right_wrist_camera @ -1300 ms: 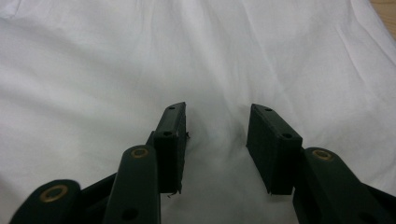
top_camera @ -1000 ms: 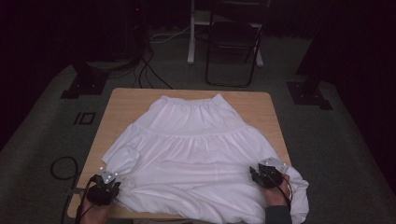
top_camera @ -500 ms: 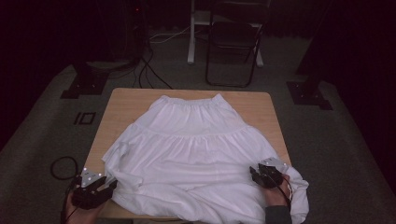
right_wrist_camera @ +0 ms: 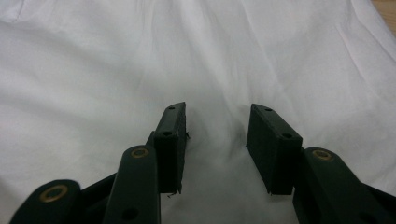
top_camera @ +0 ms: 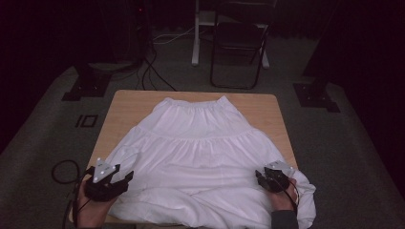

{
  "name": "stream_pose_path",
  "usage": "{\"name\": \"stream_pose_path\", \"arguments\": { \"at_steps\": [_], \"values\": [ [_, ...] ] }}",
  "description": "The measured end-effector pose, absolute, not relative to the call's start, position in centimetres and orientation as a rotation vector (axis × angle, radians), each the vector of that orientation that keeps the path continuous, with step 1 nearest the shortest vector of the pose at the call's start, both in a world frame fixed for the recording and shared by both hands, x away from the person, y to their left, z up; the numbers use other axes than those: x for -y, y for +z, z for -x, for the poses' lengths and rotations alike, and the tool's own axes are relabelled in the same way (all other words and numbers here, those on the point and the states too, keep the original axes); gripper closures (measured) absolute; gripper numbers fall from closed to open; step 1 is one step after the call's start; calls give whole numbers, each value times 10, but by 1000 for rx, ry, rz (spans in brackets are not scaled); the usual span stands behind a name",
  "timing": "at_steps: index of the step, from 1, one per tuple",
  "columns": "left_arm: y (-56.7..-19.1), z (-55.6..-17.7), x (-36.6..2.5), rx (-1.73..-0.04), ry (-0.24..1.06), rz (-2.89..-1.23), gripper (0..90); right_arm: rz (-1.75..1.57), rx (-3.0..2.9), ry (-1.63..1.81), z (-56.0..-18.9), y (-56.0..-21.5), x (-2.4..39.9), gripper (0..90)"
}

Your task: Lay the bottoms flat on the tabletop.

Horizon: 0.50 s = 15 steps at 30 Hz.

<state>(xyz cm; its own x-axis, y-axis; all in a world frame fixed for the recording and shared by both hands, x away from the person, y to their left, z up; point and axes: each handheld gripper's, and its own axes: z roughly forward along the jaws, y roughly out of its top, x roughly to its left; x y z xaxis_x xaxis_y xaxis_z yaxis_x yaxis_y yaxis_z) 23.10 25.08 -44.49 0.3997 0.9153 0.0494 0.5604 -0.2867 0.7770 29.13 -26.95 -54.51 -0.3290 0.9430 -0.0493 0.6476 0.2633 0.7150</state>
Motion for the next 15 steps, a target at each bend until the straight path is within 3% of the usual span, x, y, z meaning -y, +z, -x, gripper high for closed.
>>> {"name": "stream_pose_path", "arguments": {
  "at_steps": [2, 4, 6, 9, 15],
  "values": [
    [-452, -244, -243, -1258, 637, -1995, 543, -1436, -2068, 830, -291, -545, 270, 573],
    [-461, -257, -235, -1239, 613, -2038, 701, -1438, -2066, 830, -291, -545, 270, 573],
    [-467, -264, -230, -1250, 616, -2063, 794, -1437, -2066, 830, -291, -545, 270, 573],
    [-487, -284, -220, -1298, 603, -2138, 840, -1440, -2065, 833, -291, -545, 270, 573],
    [-519, -297, -228, -1440, 624, -2204, 848, -1439, -2067, 835, -291, -545, 270, 573]
  ]
}}
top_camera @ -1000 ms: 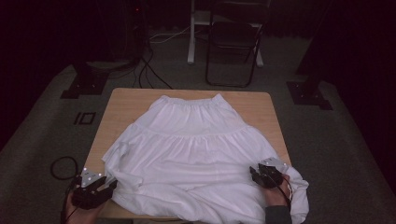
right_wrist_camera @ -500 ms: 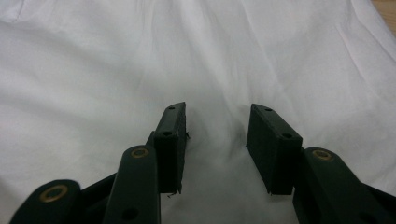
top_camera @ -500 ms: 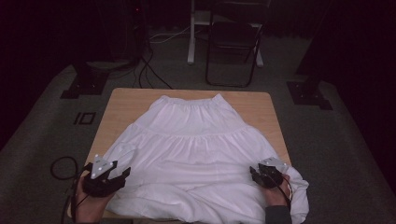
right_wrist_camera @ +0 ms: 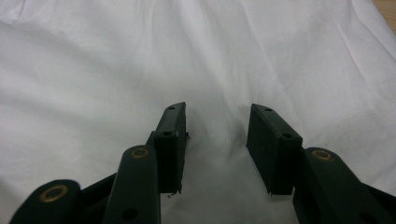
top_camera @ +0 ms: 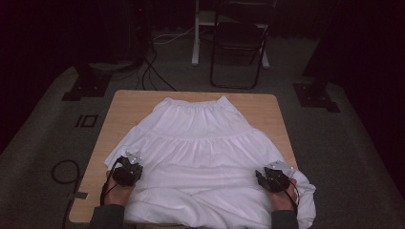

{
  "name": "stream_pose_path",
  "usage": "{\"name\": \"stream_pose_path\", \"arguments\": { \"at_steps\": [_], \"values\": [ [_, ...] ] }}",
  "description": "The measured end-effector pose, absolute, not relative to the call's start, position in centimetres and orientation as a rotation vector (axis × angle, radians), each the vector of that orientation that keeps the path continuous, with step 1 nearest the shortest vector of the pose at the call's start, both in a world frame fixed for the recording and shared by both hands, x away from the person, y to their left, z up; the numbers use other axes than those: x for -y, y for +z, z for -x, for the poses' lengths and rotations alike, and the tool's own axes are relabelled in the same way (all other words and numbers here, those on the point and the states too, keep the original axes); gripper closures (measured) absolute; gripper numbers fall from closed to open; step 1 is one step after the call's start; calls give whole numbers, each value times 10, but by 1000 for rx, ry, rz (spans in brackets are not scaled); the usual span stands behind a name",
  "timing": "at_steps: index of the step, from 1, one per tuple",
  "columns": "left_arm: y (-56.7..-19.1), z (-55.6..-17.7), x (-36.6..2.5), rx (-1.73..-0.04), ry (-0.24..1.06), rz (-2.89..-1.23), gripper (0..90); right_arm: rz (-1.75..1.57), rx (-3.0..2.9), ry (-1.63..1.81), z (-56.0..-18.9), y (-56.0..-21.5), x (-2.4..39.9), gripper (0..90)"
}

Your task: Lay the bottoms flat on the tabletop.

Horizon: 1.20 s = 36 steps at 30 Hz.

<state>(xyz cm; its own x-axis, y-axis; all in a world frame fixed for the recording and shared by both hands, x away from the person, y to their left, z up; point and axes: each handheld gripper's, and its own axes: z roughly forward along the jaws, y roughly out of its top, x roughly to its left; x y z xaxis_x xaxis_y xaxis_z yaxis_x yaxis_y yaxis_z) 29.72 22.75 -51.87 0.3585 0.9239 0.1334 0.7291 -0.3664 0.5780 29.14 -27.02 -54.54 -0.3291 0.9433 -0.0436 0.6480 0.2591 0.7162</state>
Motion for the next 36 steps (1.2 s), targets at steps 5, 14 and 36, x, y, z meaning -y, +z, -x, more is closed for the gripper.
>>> {"name": "stream_pose_path", "arguments": {
  "at_steps": [5, 14, 36],
  "values": [
    [-528, -286, -255, -1538, 654, -2175, 869, -1440, -2065, 835, -291, -545, 270, 573],
    [-527, -252, -294, -1642, 741, -2152, 894, -1441, -2064, 834, -291, -545, 270, 573],
    [-486, -226, -326, -1630, 842, -1991, 717, -1435, -2070, 821, -292, -545, 269, 573]
  ]
}}
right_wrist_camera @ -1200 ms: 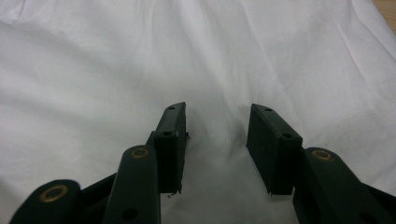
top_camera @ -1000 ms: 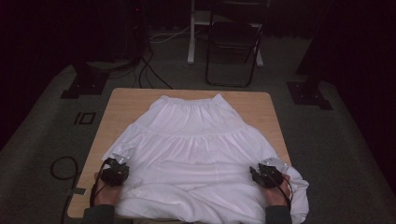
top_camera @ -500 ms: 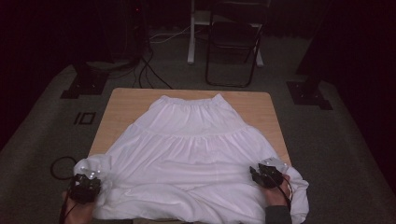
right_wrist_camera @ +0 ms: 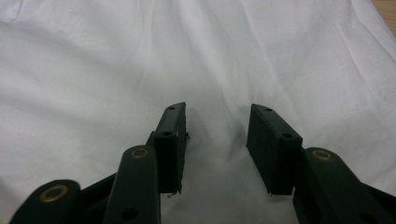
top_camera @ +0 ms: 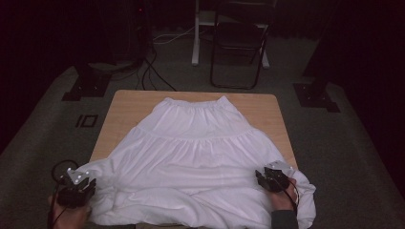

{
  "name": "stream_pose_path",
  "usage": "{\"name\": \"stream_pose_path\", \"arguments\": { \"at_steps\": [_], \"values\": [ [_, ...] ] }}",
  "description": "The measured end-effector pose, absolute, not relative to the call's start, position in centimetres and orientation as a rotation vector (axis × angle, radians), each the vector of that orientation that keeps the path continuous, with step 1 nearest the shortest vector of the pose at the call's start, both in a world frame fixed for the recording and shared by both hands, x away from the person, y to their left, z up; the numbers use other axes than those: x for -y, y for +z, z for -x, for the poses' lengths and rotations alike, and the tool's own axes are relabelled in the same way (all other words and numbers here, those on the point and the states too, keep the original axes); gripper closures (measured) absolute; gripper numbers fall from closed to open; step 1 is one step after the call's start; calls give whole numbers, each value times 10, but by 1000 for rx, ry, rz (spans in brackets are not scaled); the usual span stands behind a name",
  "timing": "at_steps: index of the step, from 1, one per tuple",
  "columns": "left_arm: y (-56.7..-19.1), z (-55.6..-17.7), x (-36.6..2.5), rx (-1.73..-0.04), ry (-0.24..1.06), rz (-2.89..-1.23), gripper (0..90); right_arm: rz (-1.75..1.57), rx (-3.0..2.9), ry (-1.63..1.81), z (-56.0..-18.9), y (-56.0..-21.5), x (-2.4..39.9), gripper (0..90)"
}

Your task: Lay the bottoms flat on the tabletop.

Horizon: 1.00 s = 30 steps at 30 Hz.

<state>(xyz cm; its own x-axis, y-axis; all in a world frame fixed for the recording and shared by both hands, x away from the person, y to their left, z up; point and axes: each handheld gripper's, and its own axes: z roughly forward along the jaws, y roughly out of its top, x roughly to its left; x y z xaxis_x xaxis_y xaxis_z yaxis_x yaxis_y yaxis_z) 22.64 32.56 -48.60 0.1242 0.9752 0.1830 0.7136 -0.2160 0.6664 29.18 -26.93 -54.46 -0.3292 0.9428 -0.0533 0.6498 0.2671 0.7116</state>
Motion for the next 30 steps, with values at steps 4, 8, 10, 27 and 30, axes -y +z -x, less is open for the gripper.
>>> {"name": "stream_pose_path", "arguments": {
  "at_steps": [4, 8, 10, 27, 30],
  "values": [
    [-482, -247, -304, -1550, 805, -2020, 653, -1444, -2070, 813, -292, -544, 268, 573],
    [-485, -271, -280, -1468, 749, -2033, 575, -1437, -2099, 733, -296, -539, 263, 544],
    [-488, -279, -273, -1446, 736, -2049, 546, -1412, -2095, 729, -297, -535, 261, 539],
    [-533, -306, -272, -1515, 630, -2043, 464, -1549, -2041, 638, -313, -535, 307, 477],
    [-537, -306, -274, -1508, 613, -2022, 461, -1580, -2038, 686, -313, -536, 312, 480]
  ]
}}
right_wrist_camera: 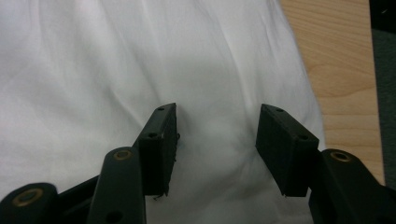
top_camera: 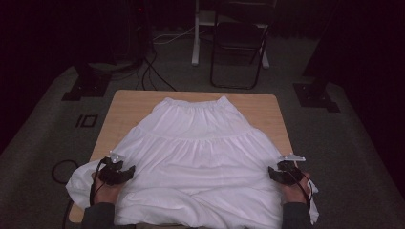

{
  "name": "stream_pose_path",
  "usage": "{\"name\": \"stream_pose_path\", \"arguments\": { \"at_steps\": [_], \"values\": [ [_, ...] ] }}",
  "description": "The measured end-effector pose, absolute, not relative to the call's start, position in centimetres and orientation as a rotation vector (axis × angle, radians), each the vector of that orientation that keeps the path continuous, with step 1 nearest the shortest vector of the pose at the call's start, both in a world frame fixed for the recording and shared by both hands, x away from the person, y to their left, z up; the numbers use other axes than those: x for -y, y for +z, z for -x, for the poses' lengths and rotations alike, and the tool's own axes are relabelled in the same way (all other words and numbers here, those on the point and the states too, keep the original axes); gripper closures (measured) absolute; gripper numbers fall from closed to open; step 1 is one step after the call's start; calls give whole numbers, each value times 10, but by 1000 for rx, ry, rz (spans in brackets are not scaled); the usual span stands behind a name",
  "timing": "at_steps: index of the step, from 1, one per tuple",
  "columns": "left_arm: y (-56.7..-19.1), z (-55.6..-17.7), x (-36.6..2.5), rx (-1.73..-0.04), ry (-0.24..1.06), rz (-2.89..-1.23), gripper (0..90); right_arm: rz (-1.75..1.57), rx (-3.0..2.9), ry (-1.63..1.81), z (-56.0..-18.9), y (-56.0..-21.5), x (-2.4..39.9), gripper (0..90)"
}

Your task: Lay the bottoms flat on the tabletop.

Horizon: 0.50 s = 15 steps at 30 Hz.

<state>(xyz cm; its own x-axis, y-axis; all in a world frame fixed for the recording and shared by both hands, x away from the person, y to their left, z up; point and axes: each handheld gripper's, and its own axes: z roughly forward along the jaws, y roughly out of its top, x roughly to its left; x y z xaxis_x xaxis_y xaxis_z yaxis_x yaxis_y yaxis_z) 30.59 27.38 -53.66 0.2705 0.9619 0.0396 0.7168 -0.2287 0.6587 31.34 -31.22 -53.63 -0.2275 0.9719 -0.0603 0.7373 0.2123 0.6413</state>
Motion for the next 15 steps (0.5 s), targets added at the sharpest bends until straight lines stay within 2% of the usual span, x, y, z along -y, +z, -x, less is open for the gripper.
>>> {"name": "stream_pose_path", "arguments": {
  "at_steps": [3, 5, 8, 12, 15],
  "values": [
    [-538, -305, -278, -1508, 589, -1995, 460, -1597, -2029, 728, -312, -538, 316, 486],
    [-539, -305, -279, -1512, 596, -1982, 491, -1600, -2021, 740, -311, -539, 316, 501],
    [-539, -303, -281, -1494, 592, -1976, 678, -1591, -2028, 743, -310, -538, 315, 560],
    [-539, -299, -281, -1476, 570, -1983, 842, -1572, -2037, 745, -307, -538, 314, 642],
    [-539, -297, -280, -1468, 575, -1993, 885, -1565, -2040, 742, -304, -538, 313, 693]
  ]
}}
